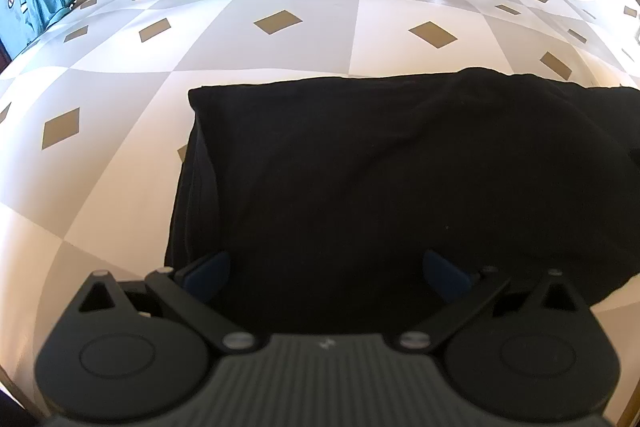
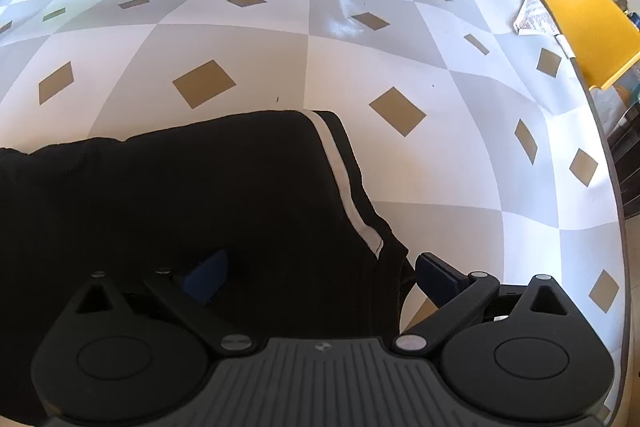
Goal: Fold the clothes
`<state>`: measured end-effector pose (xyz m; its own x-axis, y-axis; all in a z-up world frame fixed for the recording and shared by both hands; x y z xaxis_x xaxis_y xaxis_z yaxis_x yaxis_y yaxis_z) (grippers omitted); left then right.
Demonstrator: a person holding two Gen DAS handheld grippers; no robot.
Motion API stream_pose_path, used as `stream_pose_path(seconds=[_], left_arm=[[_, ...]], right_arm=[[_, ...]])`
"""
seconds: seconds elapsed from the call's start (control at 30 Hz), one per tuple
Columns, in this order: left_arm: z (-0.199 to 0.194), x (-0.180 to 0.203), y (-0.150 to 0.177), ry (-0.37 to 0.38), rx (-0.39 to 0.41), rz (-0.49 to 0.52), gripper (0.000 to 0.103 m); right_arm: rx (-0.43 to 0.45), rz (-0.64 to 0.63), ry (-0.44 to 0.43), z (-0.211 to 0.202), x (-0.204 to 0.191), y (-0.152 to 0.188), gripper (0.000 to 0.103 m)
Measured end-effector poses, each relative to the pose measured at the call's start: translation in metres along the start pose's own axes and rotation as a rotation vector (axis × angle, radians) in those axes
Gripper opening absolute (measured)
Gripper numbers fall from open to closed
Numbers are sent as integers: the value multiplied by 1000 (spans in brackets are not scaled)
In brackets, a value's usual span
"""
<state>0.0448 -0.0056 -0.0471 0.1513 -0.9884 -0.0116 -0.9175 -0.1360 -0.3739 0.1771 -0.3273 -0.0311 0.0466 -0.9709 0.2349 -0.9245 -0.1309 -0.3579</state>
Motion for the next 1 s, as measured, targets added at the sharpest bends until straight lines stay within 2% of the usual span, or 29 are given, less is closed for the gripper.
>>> stream_pose_path(seconds=[0.13,0.37,0.6,0.83,1.0], left_arm=[[0,0,0,1,-2,-2,103],[0,-1,0,3,1,2,103],[-1,0,1,2,6,0,103],[-1,0,3,0,12,-6,103],[-1,0,3,0,15,-7,103]], right_arm=[[-8,1,-8,-1,0,-2,96],[0,-35,20,-8,-9,-5,81],[12,-56,72,-20,-16,0,79],[29,-34,-12,-37,-32,11,78],[32,-76,-60,-43,-56,24,78]])
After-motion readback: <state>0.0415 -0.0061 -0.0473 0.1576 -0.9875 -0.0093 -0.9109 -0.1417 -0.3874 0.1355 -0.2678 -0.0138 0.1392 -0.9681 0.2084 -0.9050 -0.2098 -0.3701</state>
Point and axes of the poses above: each gripper's, at about its wrist camera, not at the fingertips, and z roughly the way its jaws point, x to its right, y to its underside, the point moved 5 cm from there along z, roughly the way its jaws point, and after that the axes turned 8 degrees about -x, right-handed, at the moved point
